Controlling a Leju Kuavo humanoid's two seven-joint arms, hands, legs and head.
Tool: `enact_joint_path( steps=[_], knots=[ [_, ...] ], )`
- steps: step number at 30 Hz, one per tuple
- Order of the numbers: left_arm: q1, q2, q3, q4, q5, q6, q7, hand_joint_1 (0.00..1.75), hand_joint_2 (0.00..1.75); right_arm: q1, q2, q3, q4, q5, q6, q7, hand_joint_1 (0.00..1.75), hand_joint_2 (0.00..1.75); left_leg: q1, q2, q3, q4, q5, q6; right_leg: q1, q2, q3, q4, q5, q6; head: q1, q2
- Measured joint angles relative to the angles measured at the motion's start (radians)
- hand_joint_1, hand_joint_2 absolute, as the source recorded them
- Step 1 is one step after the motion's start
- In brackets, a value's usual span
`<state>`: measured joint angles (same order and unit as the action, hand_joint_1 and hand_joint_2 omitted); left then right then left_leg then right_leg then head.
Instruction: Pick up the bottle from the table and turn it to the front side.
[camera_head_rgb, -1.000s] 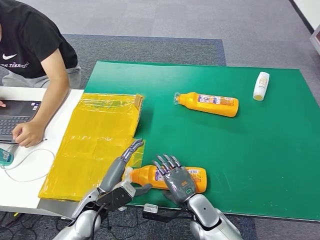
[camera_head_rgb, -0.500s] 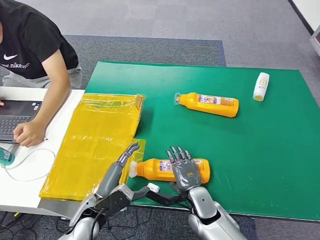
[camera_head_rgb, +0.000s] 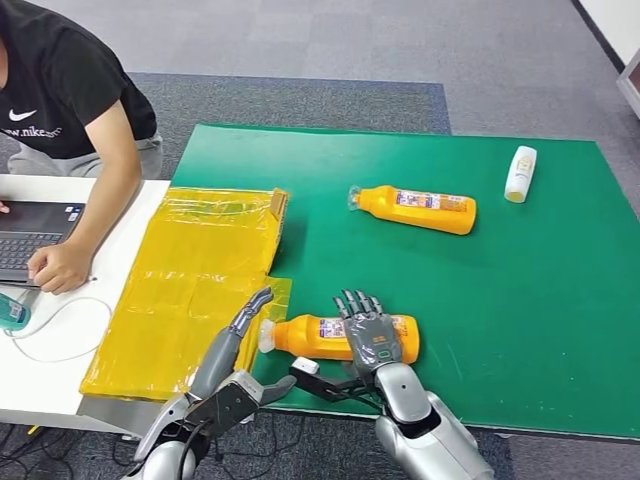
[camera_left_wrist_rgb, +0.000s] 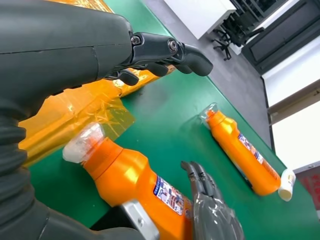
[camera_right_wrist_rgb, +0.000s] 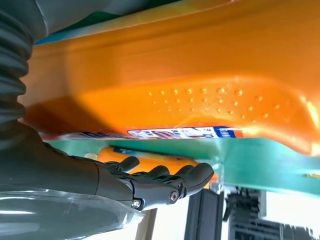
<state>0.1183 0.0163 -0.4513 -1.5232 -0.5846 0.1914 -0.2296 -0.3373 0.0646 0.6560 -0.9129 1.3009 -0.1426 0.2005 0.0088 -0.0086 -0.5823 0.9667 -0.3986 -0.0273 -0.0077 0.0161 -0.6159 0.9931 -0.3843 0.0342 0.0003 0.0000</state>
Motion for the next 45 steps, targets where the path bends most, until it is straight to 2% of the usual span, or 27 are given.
enact_joint_path(
  steps=[6,13,15,16,19,20,25,32,39,42,45],
  knots=[
    [0.005,0.003,0.001,-0.006,0.000,0.005,0.010,0.00,1.75,-0.035,0.011,-0.003,0.032,-0.030,0.079,0.021,0.00,1.75,0.000,0.000,0.007,-0.001,-0.005,0.001,0.000,0.000,0.003,-0.001,-0.006,-0.002,0.000,0.000],
    [0.012,0.008,0.004,-0.014,0.000,0.010,0.014,0.00,1.75,-0.047,0.024,-0.027,0.062,-0.070,0.099,0.033,0.00,1.75,0.000,-0.001,0.015,-0.001,-0.006,0.002,0.000,0.000,0.009,-0.002,-0.007,-0.002,0.000,0.000],
    [0.013,0.010,0.006,-0.016,-0.001,0.010,0.015,0.00,1.75,-0.050,0.027,-0.033,0.070,-0.075,0.104,0.038,0.08,1.75,0.000,-0.001,0.017,-0.001,-0.006,0.002,0.000,0.000,0.012,-0.003,-0.007,-0.002,0.000,0.000],
    [0.013,0.010,0.006,-0.017,-0.001,0.010,0.015,0.00,1.75,-0.052,0.028,-0.035,0.075,-0.077,0.108,0.040,0.25,1.75,0.000,-0.001,0.018,-0.001,-0.007,0.002,0.000,0.000,0.013,-0.004,-0.007,-0.001,0.000,0.000],
    [0.013,0.013,0.006,-0.018,-0.001,0.010,0.016,0.00,1.75,-0.060,0.033,-0.045,0.093,-0.084,0.117,0.041,1.47,1.75,0.000,-0.001,0.021,-0.001,-0.008,0.003,0.000,0.000,0.017,-0.005,-0.008,-0.001,0.000,0.000],
    [0.013,0.013,0.006,-0.019,-0.001,0.010,0.016,0.00,1.75,-0.062,0.034,-0.047,0.100,-0.086,0.118,0.041,1.74,1.75,0.000,-0.001,0.023,-0.001,-0.009,0.003,0.000,0.000,0.018,-0.005,-0.008,0.000,0.000,0.000],
    [0.013,0.016,0.006,-0.023,-0.001,0.010,0.016,0.00,1.75,-0.076,0.035,-0.061,0.142,-0.082,0.119,0.055,1.75,1.75,0.000,-0.001,0.030,-0.002,-0.011,0.004,0.001,0.000,0.027,-0.007,-0.016,0.001,0.000,0.000],
    [0.011,0.019,0.006,-0.025,0.001,0.010,0.016,0.00,1.75,-0.107,0.035,-0.072,0.186,-0.062,0.119,0.048,1.75,1.75,0.000,-0.001,0.036,-0.001,-0.007,0.006,0.001,0.000,0.033,-0.009,-0.009,0.001,0.000,0.000],
    [0.011,0.019,0.007,-0.026,0.002,0.010,0.016,0.00,1.75,-0.113,0.035,-0.072,0.207,-0.054,0.101,0.033,1.75,1.75,0.000,0.000,0.048,-0.002,-0.022,0.005,0.001,0.000,0.045,-0.010,-0.021,0.003,0.000,0.000],
    [0.011,0.018,0.007,-0.027,0.002,0.010,0.016,0.00,1.75,-0.107,0.035,-0.074,0.212,-0.050,0.063,0.020,1.75,1.75,0.000,0.000,0.050,-0.002,-0.024,0.007,0.001,0.000,0.048,-0.011,-0.022,0.004,0.000,0.000],
    [0.011,0.017,0.007,-0.032,0.003,0.010,0.015,0.00,1.75,-0.083,0.035,-0.088,0.210,-0.064,-0.041,-0.036,1.75,1.75,0.000,0.000,0.048,-0.002,-0.019,0.007,0.001,0.000,0.047,-0.011,-0.020,0.003,0.000,0.000]
  ],
)
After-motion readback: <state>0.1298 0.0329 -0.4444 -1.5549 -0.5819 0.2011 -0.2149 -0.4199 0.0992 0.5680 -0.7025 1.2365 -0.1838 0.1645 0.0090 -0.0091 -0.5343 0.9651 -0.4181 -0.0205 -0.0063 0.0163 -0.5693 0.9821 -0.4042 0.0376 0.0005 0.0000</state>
